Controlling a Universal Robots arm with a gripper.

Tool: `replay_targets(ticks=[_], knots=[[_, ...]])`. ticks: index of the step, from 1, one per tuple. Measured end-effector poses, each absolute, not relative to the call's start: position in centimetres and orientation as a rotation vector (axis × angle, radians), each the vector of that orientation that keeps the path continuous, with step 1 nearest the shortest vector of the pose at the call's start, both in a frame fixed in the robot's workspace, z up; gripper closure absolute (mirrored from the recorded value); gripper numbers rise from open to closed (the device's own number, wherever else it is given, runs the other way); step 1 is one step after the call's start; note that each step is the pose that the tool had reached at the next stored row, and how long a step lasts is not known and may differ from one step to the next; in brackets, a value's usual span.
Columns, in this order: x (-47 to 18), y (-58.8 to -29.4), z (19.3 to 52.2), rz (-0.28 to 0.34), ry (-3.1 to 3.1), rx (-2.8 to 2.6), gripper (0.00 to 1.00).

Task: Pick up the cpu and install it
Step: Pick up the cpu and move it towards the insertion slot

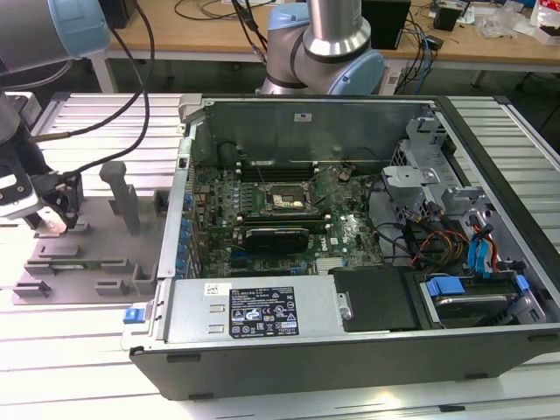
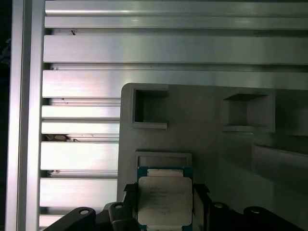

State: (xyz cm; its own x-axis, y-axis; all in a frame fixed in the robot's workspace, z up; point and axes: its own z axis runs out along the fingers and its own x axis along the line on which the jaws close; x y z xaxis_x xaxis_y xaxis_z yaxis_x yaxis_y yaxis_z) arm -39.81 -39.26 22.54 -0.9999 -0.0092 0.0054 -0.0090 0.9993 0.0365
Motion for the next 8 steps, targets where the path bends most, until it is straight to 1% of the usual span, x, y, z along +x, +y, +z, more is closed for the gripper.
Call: replay_targets(ticks=[8], knots=[[-39.8, -39.26, 23.37, -0.057, -3.135, 0.014, 0.45]])
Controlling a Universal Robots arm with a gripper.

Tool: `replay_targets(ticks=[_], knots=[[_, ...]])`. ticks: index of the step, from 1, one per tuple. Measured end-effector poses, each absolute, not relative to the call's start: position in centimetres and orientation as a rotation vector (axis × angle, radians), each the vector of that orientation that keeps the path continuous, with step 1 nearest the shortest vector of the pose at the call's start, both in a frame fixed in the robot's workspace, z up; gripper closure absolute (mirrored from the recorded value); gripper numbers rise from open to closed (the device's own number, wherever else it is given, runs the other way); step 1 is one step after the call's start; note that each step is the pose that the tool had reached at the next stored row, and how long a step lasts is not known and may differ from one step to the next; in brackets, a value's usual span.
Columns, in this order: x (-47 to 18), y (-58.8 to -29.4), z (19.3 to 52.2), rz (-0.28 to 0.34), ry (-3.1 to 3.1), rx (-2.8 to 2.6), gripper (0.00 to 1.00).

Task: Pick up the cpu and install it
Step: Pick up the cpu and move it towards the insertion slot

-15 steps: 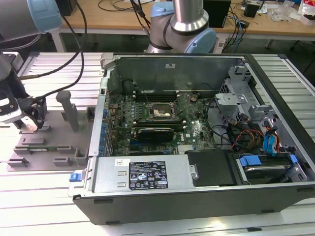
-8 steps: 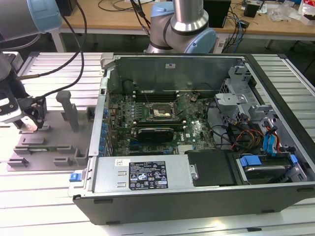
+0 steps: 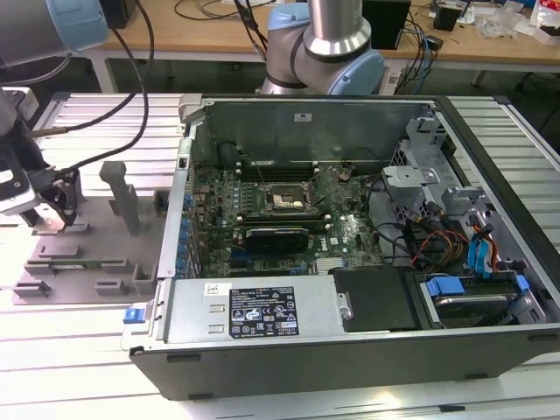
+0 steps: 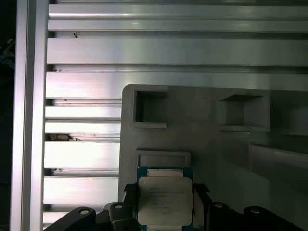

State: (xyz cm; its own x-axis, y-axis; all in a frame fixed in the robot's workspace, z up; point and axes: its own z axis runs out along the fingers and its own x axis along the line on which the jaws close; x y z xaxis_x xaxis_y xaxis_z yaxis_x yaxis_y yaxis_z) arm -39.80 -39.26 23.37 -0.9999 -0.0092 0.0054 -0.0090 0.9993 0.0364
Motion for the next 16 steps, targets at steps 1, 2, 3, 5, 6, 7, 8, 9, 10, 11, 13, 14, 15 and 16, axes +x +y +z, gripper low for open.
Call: replay_targets(ticks=[1, 2, 3, 5, 6, 7, 8, 9, 10, 11, 13, 14, 15, 16], knots=[[-39.8, -39.3, 23.6, -0.057, -3.135, 0.014, 0.45], [-39.8, -39.3, 23.8, -0.057, -3.135, 0.014, 0.45], [-39.8, -39.3, 24.0, -0.057, -3.135, 0.014, 0.45], [-39.8, -39.3, 24.4, -0.057, -3.135, 0.014, 0.45], [-39.8, -39.2, 24.5, -0.057, -3.135, 0.014, 0.45], [-39.8, -39.2, 24.6, -0.057, -3.135, 0.014, 0.45], [-39.8, -39.2, 24.9, -0.057, -3.135, 0.014, 0.45], [-39.8, -39.2, 25.1, -0.057, -3.135, 0.014, 0.45], [-39.8, -39.2, 25.3, -0.057, -3.135, 0.014, 0.45], [-39.8, -39.2, 25.6, -0.057, -3.135, 0.014, 0.45], [-39.8, -39.2, 25.8, -0.057, -3.135, 0.014, 0.45], [-39.8, -39.2, 26.0, -0.057, -3.135, 0.014, 0.45], [-39.8, -39.2, 26.1, -0.057, -3.135, 0.014, 0.45], [-39.8, -39.2, 26.3, -0.057, -3.135, 0.014, 0.45]])
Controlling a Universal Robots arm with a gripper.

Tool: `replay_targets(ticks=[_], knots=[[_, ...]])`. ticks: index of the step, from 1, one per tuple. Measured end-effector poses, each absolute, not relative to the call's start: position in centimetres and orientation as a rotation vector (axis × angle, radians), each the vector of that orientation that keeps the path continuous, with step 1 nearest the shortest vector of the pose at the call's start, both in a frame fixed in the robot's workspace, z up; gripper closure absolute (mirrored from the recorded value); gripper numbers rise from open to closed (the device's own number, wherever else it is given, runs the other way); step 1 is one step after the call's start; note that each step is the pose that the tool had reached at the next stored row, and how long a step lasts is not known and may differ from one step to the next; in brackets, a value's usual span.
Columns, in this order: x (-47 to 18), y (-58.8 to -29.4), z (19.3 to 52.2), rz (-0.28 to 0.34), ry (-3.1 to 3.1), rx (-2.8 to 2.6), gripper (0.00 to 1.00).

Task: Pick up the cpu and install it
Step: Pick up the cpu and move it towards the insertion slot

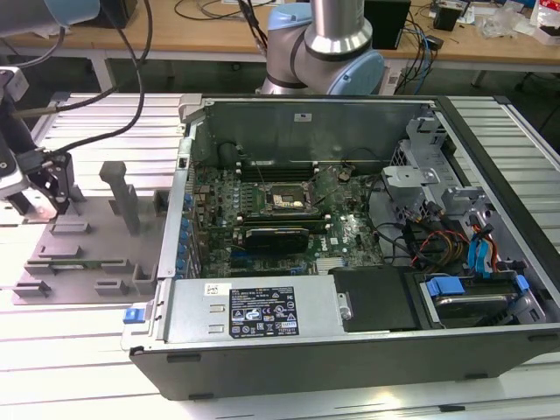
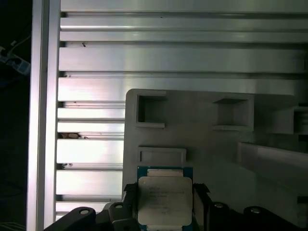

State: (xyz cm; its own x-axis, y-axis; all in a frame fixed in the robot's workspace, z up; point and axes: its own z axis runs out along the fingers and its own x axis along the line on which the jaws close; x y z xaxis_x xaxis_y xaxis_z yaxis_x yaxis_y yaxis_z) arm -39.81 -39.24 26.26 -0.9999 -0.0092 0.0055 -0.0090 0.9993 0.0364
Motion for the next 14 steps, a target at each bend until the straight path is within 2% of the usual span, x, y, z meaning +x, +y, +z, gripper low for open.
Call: replay_targets(ticks=[14], knots=[[-39.8, -39.2, 29.3, -0.057, -3.135, 0.014, 0.45]])
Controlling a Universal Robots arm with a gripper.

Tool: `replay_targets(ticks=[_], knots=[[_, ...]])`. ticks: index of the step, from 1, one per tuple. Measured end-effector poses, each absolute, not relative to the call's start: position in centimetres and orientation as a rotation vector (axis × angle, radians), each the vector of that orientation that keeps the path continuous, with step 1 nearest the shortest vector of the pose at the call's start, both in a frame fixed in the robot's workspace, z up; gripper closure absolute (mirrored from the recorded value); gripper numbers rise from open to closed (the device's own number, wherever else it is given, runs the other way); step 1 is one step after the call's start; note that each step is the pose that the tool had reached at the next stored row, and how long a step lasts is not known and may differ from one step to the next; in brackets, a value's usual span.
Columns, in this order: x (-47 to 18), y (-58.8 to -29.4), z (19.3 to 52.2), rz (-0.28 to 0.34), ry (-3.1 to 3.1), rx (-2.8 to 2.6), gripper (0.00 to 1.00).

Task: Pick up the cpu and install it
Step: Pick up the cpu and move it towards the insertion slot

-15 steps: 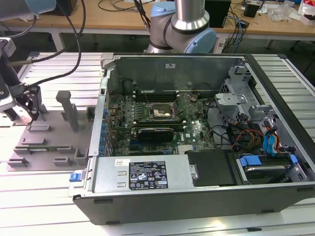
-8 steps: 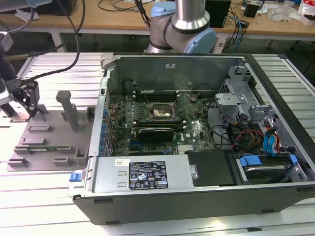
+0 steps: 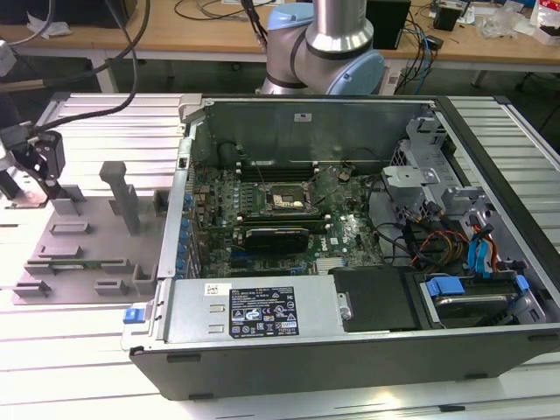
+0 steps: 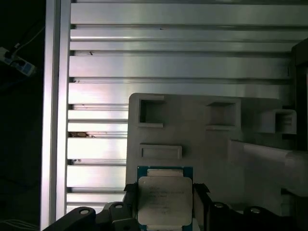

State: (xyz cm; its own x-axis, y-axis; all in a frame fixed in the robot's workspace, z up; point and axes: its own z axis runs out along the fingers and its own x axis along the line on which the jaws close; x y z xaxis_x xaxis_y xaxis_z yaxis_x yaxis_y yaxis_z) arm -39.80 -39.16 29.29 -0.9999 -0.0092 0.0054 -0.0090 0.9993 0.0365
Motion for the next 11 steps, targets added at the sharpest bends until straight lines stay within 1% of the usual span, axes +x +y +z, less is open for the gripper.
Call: replay_targets(ticks=[11], knots=[[-39.8, -39.0, 31.7, -0.057, -3.135, 0.014, 0.45]])
